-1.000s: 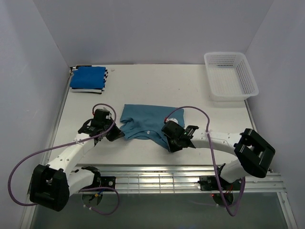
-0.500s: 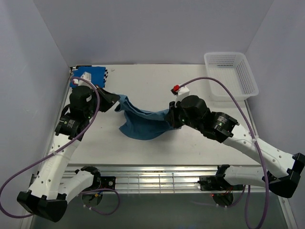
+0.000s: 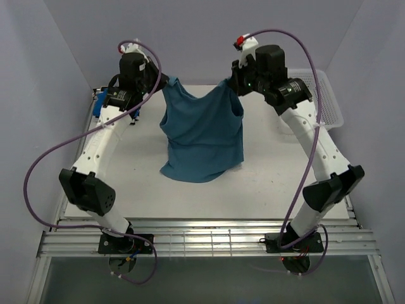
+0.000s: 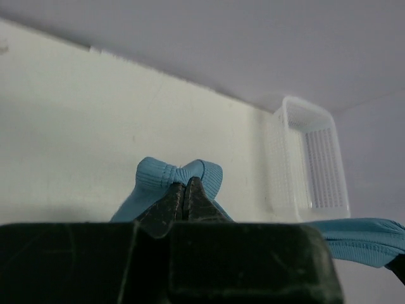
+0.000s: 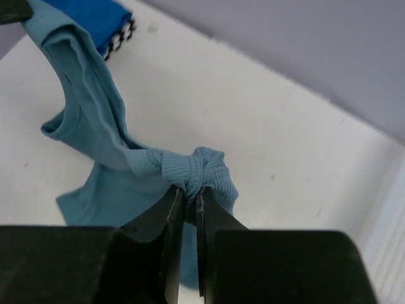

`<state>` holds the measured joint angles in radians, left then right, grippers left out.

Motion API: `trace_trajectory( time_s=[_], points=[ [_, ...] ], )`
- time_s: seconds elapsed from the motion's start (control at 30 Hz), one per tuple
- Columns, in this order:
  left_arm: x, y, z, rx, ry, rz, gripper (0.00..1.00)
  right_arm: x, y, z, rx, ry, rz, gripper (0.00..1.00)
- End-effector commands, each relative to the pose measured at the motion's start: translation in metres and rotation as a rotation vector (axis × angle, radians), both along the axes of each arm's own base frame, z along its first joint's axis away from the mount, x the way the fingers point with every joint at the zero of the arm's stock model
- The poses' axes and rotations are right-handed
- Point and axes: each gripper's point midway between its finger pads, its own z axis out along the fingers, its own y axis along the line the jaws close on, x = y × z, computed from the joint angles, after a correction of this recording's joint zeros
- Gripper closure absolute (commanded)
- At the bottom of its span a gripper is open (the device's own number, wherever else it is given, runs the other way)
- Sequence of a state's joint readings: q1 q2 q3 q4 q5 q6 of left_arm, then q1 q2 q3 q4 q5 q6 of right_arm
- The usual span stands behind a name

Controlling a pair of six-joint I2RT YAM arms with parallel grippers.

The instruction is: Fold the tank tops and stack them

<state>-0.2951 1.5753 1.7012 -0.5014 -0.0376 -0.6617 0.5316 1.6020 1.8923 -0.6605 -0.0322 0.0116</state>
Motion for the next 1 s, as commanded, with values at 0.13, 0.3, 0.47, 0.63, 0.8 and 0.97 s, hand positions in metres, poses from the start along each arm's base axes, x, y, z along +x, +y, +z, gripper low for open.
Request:
trace_trajectory(
  time_s=[0.13,0.3,0.47,0.63,0.8,0.97],
  points=[
    [0.04,-0.009,0.199,-0.047,-0.515,-0.155,1.0,0.051,-0.038,0.195,0.048,-0.599,-0.065,0.92],
    [-0.003,0.001,0.264,-0.126,-0.708,-0.22,1.0,0.02,-0.068,0.246,0.082,-0.881,-0.106,0.92],
    [-0.024,0.014,0.181,-0.059,-0.543,-0.182,1.0,-0.02,-0.053,0.192,0.025,-0.768,0.097,0.92],
    [-0.063,0.028,0.051,-0.003,-0.348,-0.156,1.0,-0.068,-0.028,0.009,0.028,-0.352,0.296,0.92],
    [-0.134,0.042,-0.109,-0.068,-0.008,-0.095,0.98,-0.162,0.003,-0.167,-0.039,0.099,0.338,0.9],
    [-0.199,0.04,-0.188,-0.125,0.265,-0.109,0.45,-0.258,-0.002,-0.258,-0.16,0.462,0.367,0.46]
  ],
)
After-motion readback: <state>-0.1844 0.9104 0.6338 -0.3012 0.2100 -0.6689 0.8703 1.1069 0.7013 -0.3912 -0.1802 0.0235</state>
